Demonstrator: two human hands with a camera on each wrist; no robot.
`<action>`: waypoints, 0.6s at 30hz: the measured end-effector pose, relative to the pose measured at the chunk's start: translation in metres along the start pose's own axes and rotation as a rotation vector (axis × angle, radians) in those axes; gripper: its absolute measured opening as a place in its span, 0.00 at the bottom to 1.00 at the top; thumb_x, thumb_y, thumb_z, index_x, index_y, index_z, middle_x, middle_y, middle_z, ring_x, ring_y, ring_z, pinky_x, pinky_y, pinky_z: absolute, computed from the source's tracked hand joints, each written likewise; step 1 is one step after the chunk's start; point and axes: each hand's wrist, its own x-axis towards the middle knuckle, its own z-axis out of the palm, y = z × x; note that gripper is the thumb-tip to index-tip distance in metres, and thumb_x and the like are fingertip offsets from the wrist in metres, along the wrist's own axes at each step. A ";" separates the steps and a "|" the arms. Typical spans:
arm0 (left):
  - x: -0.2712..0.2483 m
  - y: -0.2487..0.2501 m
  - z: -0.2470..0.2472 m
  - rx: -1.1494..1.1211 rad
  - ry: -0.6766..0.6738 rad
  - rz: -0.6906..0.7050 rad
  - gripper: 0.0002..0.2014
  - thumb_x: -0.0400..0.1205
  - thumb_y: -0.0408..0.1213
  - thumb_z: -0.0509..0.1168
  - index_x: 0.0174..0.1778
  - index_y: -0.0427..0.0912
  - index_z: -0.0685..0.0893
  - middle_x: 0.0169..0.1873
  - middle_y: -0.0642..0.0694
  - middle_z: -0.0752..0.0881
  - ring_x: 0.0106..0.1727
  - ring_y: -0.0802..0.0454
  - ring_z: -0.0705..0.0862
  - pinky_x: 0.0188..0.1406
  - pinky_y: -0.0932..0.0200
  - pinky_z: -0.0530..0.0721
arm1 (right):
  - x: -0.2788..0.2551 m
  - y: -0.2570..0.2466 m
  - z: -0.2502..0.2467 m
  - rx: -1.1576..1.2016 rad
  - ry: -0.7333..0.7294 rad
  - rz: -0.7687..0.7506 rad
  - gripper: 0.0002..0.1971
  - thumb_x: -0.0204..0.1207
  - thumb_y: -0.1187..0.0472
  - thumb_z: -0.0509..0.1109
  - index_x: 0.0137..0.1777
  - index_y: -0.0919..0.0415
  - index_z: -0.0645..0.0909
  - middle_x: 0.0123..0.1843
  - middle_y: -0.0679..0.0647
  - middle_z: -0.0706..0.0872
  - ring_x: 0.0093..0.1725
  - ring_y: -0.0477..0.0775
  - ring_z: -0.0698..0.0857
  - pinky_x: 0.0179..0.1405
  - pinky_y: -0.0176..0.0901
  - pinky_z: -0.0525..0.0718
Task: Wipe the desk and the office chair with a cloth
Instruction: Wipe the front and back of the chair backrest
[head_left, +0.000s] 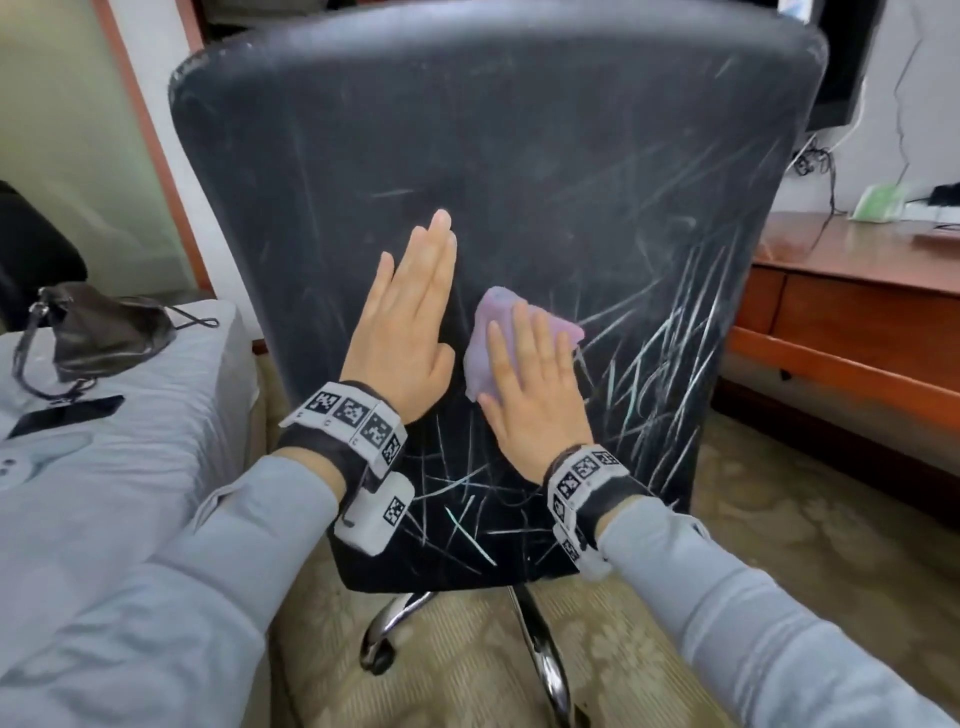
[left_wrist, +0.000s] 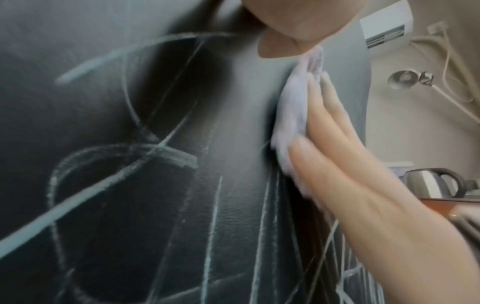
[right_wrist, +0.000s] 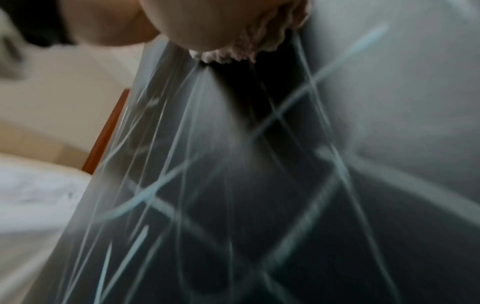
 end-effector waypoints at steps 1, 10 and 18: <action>-0.002 0.001 0.001 0.024 -0.003 -0.006 0.50 0.70 0.20 0.60 0.89 0.36 0.46 0.89 0.47 0.40 0.88 0.52 0.37 0.87 0.51 0.38 | -0.013 0.002 0.007 -0.028 -0.034 -0.048 0.37 0.86 0.54 0.58 0.88 0.63 0.43 0.87 0.68 0.40 0.87 0.68 0.39 0.85 0.67 0.39; -0.006 -0.010 0.000 0.002 0.026 0.037 0.48 0.69 0.21 0.59 0.89 0.36 0.50 0.89 0.44 0.46 0.90 0.48 0.43 0.88 0.49 0.41 | 0.101 0.030 -0.067 0.041 0.296 0.007 0.31 0.87 0.57 0.58 0.86 0.68 0.54 0.85 0.74 0.51 0.86 0.74 0.50 0.83 0.72 0.47; -0.008 -0.013 0.001 -0.067 0.044 0.012 0.49 0.68 0.20 0.58 0.89 0.35 0.50 0.89 0.44 0.45 0.88 0.52 0.38 0.87 0.52 0.36 | -0.058 -0.008 0.047 -0.092 -0.126 -0.288 0.39 0.85 0.48 0.58 0.88 0.62 0.44 0.88 0.63 0.37 0.86 0.66 0.36 0.83 0.67 0.39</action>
